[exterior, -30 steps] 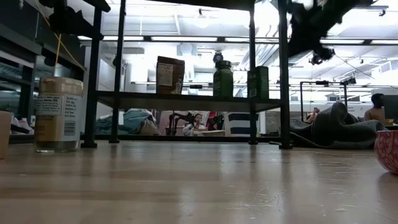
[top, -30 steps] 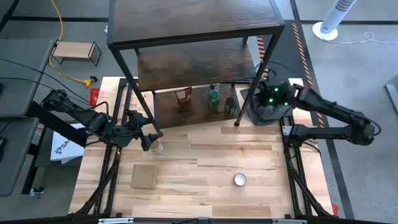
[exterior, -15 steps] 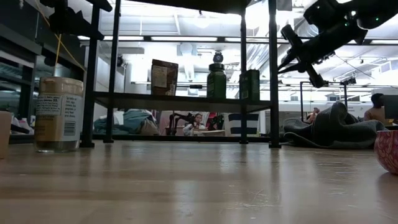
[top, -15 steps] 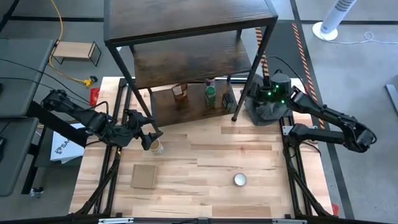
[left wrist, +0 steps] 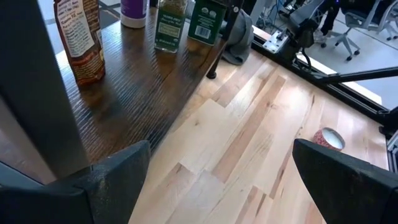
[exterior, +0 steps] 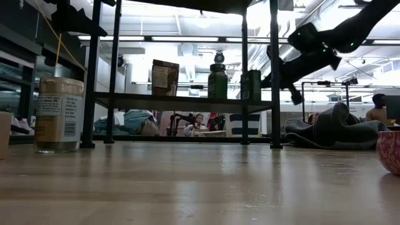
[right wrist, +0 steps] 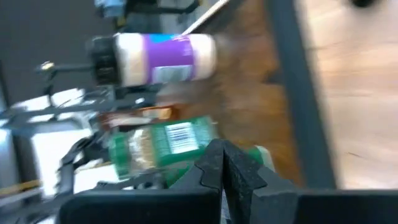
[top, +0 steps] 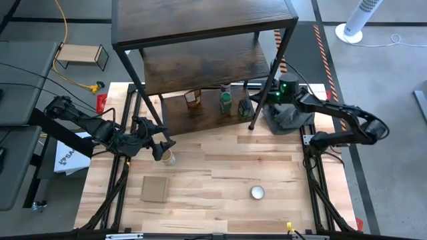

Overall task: Shelf spices
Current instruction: Remove the black seasoning can from the shelf

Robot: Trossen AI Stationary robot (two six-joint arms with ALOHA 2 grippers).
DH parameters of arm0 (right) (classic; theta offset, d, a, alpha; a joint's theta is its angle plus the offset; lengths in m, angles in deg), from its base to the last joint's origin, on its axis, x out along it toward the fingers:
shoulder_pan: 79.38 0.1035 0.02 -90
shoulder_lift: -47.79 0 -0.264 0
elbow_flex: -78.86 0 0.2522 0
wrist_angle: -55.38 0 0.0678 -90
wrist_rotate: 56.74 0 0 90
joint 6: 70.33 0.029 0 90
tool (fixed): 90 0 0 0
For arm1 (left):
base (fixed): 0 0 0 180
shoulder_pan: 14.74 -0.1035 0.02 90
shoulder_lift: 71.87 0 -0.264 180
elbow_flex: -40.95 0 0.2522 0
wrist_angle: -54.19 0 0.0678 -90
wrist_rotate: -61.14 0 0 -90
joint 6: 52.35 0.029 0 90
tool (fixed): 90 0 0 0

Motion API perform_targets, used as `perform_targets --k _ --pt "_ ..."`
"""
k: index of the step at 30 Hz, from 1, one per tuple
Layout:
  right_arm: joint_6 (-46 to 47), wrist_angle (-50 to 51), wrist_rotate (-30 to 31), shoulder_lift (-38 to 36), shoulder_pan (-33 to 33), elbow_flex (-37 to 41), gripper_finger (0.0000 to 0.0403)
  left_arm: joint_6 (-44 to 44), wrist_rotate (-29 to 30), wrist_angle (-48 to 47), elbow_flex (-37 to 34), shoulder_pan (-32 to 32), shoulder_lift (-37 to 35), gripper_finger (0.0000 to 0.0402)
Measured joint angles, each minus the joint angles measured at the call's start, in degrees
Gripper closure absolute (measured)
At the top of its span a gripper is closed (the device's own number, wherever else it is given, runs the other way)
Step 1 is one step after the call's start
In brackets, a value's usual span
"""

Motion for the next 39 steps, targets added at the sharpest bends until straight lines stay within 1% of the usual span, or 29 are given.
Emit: perform_targets --k 2,4,7,11,17,26,39 --pt "0.0 -2.6 -2.5 1.4 -0.4 -0.1 0.0403 0.0 -0.1 -0.1 0.0 0.0 0.0 0.0012" --pt "-0.8 -2.4 -5.6 2.3 -1.0 -0.1 0.0403 0.0 0.0 0.0 0.0 0.0 0.0 0.0012" --pt "-4.6 -1.6 -10.3 2.9 -2.1 -0.1 0.0403 0.0 0.1 0.0 0.0 0.0 0.0 0.0012" --pt "-7.9 -1.6 -13.0 3.1 -3.5 -0.1 0.0403 0.0 0.1 0.0 0.0 0.0 0.0 0.0012" --pt "-11.9 -0.9 -19.0 3.1 -4.1 -0.1 0.0403 -1.4 0.1 0.0 0.0 0.0 0.0 0.0012" --pt "-15.2 -0.7 -19.5 3.1 -1.7 -0.1 0.0403 -1.5 0.3 0.1 0.0 0.0 0.0 0.0012" --pt "-15.3 -1.2 -19.4 3.1 1.7 -0.1 0.0403 -1.5 0.4 0.1 0.0 0.0 0.0 0.0012"
